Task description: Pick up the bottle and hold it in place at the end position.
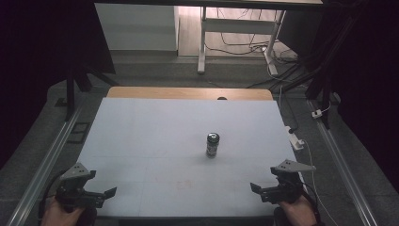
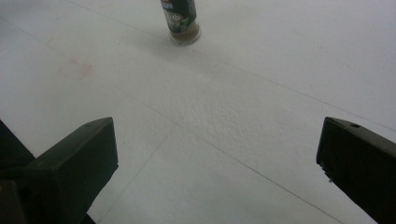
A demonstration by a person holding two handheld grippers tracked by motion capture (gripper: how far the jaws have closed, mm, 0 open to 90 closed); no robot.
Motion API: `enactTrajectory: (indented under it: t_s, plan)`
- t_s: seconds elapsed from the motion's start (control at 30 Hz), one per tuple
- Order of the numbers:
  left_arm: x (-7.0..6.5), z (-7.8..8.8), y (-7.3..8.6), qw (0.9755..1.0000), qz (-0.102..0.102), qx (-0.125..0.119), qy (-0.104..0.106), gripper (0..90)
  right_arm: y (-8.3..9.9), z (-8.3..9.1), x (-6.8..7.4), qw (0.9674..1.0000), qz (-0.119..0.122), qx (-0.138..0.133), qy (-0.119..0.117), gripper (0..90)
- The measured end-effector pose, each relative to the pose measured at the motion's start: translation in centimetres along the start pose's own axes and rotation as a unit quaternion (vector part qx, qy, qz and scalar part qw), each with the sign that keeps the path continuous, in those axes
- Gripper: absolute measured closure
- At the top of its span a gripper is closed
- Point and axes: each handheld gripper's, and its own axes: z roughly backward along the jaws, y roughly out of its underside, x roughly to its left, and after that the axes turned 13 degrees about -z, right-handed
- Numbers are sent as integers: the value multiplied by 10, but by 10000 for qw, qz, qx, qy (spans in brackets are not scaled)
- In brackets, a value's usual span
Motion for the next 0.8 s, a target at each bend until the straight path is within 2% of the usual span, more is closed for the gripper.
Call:
enactTrajectory:
  t_s: [0.5,0.8]
  plan:
    - [1,0,0,10000,50,-13,30,0,-4,-2,6,9996,126,-86,-248,0]
    - [1,0,0,10000,55,-15,46,0,-9,-9,11,9989,214,-101,-395,0]
